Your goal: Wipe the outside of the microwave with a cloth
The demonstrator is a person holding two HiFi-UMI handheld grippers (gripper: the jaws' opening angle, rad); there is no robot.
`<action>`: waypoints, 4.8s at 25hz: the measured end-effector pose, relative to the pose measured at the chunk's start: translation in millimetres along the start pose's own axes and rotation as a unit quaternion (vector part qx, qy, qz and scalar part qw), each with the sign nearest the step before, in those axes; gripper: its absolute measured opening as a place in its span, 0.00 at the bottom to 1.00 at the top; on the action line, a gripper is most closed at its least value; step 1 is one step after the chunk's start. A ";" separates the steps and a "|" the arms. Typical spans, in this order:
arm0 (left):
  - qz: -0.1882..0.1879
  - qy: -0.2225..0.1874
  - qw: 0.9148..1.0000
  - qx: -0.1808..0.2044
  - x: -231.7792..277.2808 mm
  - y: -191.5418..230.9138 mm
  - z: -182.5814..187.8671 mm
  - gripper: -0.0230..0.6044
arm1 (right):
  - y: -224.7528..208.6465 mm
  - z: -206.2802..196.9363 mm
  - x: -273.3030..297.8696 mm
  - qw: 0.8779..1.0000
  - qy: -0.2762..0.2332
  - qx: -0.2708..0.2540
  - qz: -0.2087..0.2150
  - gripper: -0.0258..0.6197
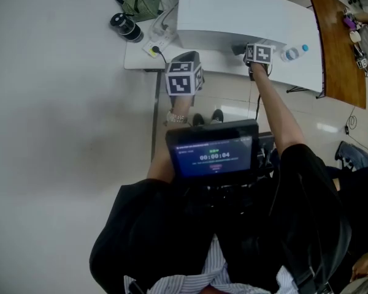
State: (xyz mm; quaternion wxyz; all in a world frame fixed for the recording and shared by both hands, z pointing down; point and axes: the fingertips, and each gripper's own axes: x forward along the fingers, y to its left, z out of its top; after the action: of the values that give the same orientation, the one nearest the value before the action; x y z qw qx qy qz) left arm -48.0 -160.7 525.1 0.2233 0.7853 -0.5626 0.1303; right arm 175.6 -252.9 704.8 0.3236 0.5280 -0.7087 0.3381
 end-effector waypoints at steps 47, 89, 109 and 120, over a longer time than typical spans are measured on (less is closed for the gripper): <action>0.001 0.017 0.999 0.034 19.9 -30.4 -0.3 0.02 | 92.3 83.1 -110.4 0.960 -0.219 -0.143 0.103 0.06; -0.033 -0.011 0.999 0.011 81.8 48.4 76.1 0.02 | -133.2 252.6 -15.5 0.985 0.004 -0.081 -0.152 0.06; 0.005 -0.008 1.000 0.006 76.1 47.0 85.1 0.02 | 178.7 230.5 30.3 0.970 -0.025 -0.207 0.124 0.07; -0.041 -0.011 0.999 0.021 102.2 19.1 80.4 0.02 | -130.5 209.4 -22.1 0.993 -0.035 -0.068 -0.087 0.07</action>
State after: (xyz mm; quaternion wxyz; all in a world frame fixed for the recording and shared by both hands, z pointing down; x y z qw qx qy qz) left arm -35.7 -290.1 505.9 0.2054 0.8138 -0.5293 0.1240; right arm 285.6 -440.9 587.0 0.3619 0.5761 -0.6920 0.2414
